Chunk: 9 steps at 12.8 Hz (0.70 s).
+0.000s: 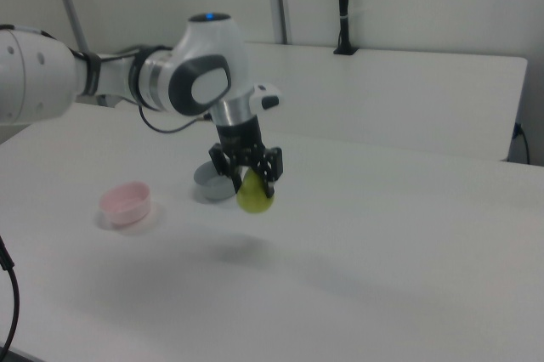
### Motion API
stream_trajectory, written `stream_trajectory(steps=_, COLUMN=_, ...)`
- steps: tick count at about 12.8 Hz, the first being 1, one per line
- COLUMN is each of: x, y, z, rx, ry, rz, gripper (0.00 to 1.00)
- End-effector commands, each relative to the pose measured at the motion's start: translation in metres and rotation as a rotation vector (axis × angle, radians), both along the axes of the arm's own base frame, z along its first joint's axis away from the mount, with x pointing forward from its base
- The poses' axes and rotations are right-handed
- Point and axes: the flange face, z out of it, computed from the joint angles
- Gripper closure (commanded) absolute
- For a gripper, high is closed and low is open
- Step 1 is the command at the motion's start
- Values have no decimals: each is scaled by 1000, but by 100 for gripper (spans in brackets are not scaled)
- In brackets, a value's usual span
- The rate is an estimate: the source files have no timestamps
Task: Place the pear in the bowl
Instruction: 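Lift the held pear up off the table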
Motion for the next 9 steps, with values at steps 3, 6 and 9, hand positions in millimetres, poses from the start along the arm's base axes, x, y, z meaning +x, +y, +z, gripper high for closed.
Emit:
stream_trajectory(steps=3, x=-9, y=12, z=114, rx=40, ry=11, rz=-31, gripper=100)
stream_trajectory(steps=6, x=-16, y=19, z=151, rx=95, ry=37, rz=-38, gripper=100)
stream_trajectory(steps=9, x=-31, y=48, z=178, rx=112, ry=23, rz=-86, gripper=100)
